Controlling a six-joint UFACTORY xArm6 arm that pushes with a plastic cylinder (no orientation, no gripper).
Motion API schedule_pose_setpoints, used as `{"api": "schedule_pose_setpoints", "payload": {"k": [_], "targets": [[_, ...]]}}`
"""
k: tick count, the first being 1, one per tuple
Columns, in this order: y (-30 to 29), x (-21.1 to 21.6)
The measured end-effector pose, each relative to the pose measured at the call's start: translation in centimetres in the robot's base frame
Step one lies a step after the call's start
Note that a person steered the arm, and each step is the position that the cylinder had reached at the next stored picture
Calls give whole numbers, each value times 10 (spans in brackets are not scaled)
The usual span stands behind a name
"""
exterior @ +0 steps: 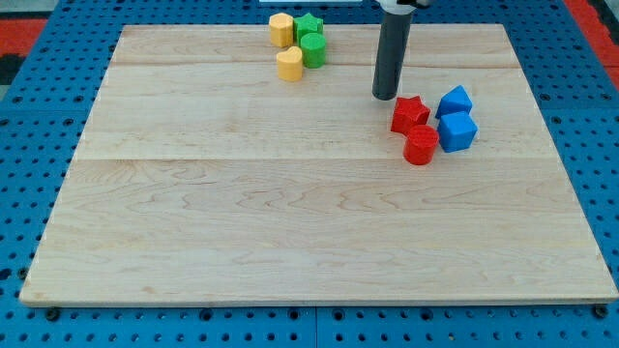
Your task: Move the cube into the red circle
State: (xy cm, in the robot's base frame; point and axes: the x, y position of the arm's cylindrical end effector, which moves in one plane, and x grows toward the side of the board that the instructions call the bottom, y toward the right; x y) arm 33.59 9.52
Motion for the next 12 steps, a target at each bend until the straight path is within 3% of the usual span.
{"api": "schedule_pose_setpoints", "payload": {"k": [4,7,12], "targets": [[-2,-6],[13,-57],[13,-65]]}}
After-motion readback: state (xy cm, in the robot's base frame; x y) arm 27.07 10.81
